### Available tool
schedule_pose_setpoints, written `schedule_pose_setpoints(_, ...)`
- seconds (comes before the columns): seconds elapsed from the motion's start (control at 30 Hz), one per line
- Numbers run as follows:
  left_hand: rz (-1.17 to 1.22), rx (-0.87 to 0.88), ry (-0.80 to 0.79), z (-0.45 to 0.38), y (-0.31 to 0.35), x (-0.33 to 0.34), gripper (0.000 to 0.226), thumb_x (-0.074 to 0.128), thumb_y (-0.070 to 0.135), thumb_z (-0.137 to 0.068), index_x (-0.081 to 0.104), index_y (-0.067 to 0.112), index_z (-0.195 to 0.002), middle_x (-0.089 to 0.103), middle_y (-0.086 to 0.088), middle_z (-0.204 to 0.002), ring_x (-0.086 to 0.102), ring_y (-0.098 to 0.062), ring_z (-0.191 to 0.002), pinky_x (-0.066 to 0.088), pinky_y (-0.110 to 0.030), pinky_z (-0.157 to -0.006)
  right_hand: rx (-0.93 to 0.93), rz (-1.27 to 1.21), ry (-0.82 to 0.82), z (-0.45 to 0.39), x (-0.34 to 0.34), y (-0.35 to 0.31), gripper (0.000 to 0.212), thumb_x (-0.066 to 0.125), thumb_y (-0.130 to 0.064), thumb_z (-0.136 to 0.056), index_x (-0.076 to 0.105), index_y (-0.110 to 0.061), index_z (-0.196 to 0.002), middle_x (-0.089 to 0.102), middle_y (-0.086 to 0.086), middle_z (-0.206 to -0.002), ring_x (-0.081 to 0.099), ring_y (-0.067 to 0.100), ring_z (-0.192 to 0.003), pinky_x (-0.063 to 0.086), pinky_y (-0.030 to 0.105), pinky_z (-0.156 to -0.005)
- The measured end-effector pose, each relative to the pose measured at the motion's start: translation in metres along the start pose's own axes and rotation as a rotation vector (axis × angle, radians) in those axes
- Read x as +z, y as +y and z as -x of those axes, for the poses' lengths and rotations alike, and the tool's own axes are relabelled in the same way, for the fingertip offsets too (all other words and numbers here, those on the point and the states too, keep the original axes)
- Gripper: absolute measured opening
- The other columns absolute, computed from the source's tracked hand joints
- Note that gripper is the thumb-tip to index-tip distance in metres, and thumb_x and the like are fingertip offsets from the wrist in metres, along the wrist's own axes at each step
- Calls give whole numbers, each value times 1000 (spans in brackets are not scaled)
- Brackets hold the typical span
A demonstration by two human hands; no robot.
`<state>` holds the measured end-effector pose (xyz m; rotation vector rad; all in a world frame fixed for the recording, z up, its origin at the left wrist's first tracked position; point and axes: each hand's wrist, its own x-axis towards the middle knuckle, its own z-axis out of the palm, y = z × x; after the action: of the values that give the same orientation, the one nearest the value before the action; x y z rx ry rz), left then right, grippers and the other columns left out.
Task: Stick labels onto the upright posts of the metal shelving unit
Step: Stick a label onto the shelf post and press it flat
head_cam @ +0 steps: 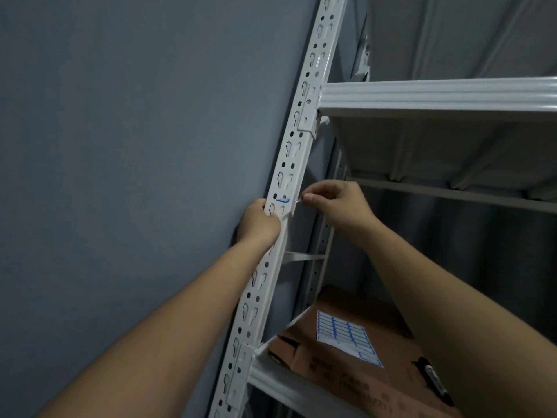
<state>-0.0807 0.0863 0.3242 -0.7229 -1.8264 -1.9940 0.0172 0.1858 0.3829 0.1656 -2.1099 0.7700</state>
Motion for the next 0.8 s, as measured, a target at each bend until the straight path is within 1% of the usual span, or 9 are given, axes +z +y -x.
schedule_pose_setpoints(0.07,-61,36,5,6,1,-3,29,45,7,-83,59,25,-101,67,0,-109,63,-25,-97,51,-40,-89,24,-121,20,4,4,-2,7,64,-4,-89,70,-3,-93,70,2,-81,66,1,-70,52,13,-69)
schedule_pose_setpoints(0.13,-111,104,59,11,4,-5,35,44,9,-83,58,23,-112,59,-1,-118,59,-24,-103,48,-38,-95,33,-189,44,9,7,-3,7,62,-2,-90,69,-4,-91,70,2,-79,65,-1,-66,51,11,-66)
schedule_pose_setpoints(0.23,-135,191,136,24,16,-7,26,46,17,-93,58,23,-114,52,-1,-122,54,-19,-108,43,-35,-97,27,-226,54,17,8,-7,9,60,-1,-91,68,0,-95,68,3,-78,62,-3,-63,49,9,-63)
schedule_pose_setpoints(0.3,13,181,97,34,27,-9,19,47,32,-96,62,21,-98,61,0,-107,57,-16,-92,48,-36,-89,16,-249,57,25,7,-10,12,60,-1,-91,67,3,-99,68,4,-79,62,-4,-64,49,8,-62)
schedule_pose_setpoints(0.4,232,65,-29,49,41,-15,33,51,48,-92,61,17,-83,61,5,-78,54,-10,-69,49,-30,-69,-16,-243,68,38,6,-13,12,62,-2,-90,69,-1,-100,70,3,-83,65,-5,-68,49,8,-65)
schedule_pose_setpoints(0.47,291,36,-99,58,44,-18,24,58,41,-90,60,19,-81,61,4,-78,54,-7,-67,47,-22,-61,-30,-262,77,47,6,-15,12,63,-3,-89,69,-5,-99,71,0,-85,66,-5,-71,49,8,-66)
schedule_pose_setpoints(0.6,274,33,-123,73,47,-22,2,63,21,-89,63,19,-88,66,1,-89,58,-7,-74,50,-22,-66,8,-343,105,67,4,-18,10,64,-7,-90,70,-13,-96,71,-4,-87,65,-4,-74,50,10,-62)
schedule_pose_setpoints(0.73,273,42,-153,89,50,-24,6,62,15,-89,66,19,-87,65,3,-84,60,-7,-77,52,-23,-71,102,-455,155,87,1,-18,10,65,-13,-90,70,-22,-88,70,-5,-89,64,4,-84,50,17,-66)
schedule_pose_setpoints(0.8,260,73,-180,97,51,-24,8,62,13,-89,66,20,-88,65,2,-85,60,-7,-78,52,-22,-70,190,-552,177,96,-2,-19,9,64,-14,-90,70,-21,-88,70,-3,-91,64,8,-87,50,19,-67)
